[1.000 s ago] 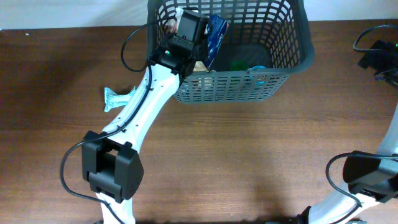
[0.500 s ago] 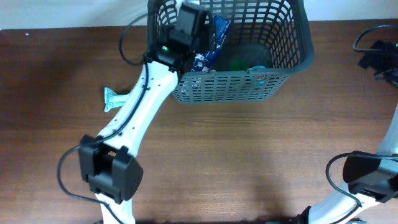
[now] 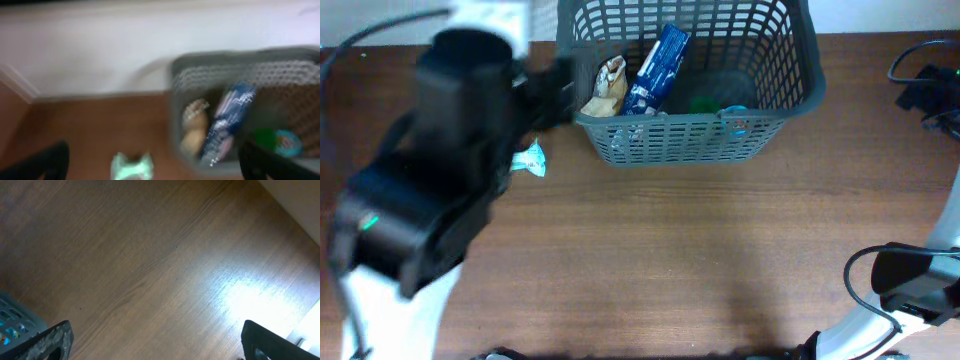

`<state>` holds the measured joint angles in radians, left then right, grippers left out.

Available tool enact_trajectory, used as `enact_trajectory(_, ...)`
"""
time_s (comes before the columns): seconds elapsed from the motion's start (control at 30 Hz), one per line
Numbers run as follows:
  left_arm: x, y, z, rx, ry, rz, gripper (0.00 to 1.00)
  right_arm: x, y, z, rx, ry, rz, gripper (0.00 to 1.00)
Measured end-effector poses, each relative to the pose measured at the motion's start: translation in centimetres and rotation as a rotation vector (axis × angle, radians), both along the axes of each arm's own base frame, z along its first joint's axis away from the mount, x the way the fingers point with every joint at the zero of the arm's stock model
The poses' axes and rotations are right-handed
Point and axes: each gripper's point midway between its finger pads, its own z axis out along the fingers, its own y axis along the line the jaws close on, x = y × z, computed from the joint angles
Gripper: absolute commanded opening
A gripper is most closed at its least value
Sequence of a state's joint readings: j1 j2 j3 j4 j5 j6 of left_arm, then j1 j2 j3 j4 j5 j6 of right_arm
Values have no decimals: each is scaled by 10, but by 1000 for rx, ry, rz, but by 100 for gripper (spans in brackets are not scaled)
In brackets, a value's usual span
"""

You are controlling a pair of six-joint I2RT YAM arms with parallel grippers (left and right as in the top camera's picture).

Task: Pack container
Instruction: 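Withdraw the left gripper and move it toward the light-green pouch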

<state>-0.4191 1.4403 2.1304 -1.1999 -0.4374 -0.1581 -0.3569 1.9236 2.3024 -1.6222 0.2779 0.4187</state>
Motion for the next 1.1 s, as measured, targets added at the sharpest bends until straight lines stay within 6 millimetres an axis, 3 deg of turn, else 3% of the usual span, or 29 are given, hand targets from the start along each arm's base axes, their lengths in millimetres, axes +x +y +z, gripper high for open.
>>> enact_trajectory(0.1, -12, 41, -12, 1, 54, 157, 99, 0, 0, 0, 0, 0, 0, 99)
enact_trajectory(0.27, -1, 84, -50, -82, 162, 377, 99, 0, 0, 0, 0, 0, 0, 99)
enact_trajectory(0.47, 13, 121, -102, -466, 241, 703, 99, 0, 0, 0, 0, 0, 0, 99)
enact_trajectory(0.57, 26, 121, -123, -635, 279, 794, 99, 0, 0, 0, 0, -1, 0, 99)
enact_trajectory(0.7, 57, 98, -153, -818, 359, 813, 99, 0, 0, 0, 0, -1, 0, 99)
enact_trajectory(0.83, 87, 88, -187, -944, 413, 892, 99, 0, 0, 0, 0, -1, 0, 99)
enact_trajectory(1.1, 118, 87, -301, -1038, 643, 1143, 99, 0, 0, 0, 0, -1, 0, 99)
